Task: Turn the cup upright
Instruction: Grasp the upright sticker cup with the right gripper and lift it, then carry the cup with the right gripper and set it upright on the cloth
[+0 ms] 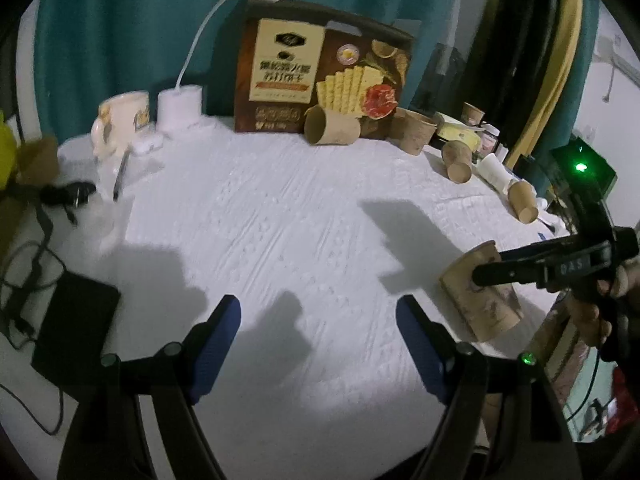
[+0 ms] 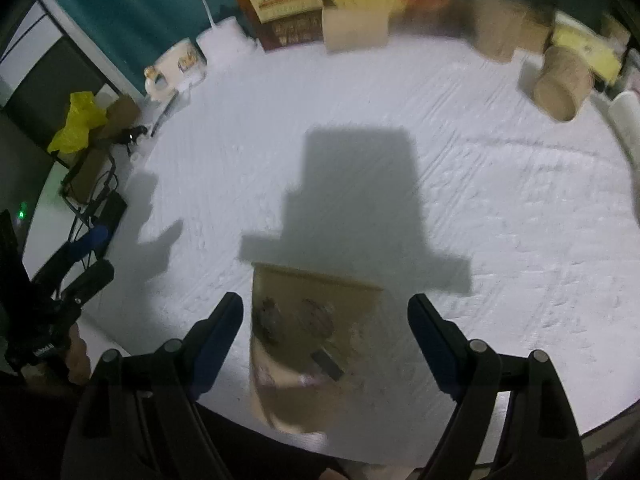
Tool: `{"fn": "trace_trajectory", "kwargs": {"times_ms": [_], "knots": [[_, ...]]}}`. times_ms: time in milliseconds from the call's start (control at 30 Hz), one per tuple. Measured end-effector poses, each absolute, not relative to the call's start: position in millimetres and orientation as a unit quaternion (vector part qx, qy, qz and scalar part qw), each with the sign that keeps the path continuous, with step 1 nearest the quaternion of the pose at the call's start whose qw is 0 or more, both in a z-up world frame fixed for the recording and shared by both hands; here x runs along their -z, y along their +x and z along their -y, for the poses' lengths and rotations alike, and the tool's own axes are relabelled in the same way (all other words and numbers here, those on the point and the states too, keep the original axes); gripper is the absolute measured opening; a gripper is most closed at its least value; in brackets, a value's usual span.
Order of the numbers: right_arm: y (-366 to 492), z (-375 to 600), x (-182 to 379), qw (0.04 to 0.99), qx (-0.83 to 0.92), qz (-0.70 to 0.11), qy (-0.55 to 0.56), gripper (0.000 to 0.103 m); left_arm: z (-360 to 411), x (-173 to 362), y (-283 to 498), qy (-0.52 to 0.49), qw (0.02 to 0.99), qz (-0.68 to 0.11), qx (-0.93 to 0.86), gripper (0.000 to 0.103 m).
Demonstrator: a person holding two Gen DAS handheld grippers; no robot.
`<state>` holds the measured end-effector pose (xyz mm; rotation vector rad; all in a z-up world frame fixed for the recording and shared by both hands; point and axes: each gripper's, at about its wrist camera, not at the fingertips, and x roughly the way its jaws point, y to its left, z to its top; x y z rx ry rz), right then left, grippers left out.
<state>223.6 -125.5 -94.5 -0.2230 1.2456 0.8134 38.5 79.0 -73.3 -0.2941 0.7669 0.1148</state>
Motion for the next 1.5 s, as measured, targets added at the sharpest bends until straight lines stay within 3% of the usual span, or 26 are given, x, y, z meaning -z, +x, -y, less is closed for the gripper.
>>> {"fn": "trace_trajectory", "kwargs": {"times_ms": [167, 233, 433, 600, 867, 1067, 1500], "knots": [[234, 109, 111, 0.701, -0.368, -0.603, -0.098, 0.081, -89, 80, 33, -0.158, 0.915, -0.368, -0.048, 0.080], [237, 105, 115, 0.694, -0.364, -0.614, -0.097, 0.064, -92, 81, 31, -0.165, 0.914, -0.367, -0.045, 0.080], [240, 95, 109, 0.699, -0.358, -0.608, -0.115, 0.060, -93, 80, 28, -0.176, 0.913, -0.366, -0.033, 0.080], [239, 75, 88, 0.747, -0.363, -0.538, -0.141, 0.060, -96, 78, 24, -0.193, 0.911, -0.362, -0.035, 0.080], [197, 66, 79, 0.871, -0.340, -0.318, -0.158, 0.060, -104, 77, 15, -0.213, 0.907, -0.358, -0.063, 0.080], [170, 85, 88, 0.901, -0.320, -0.267, -0.123, 0.060, -104, 77, 15, -0.218, 0.906, -0.357, -0.066, 0.080], [138, 108, 99, 0.904, -0.338, -0.238, -0.109, 0.061, -82, 79, 17, -0.207, 0.905, -0.367, -0.050, 0.080]]}}
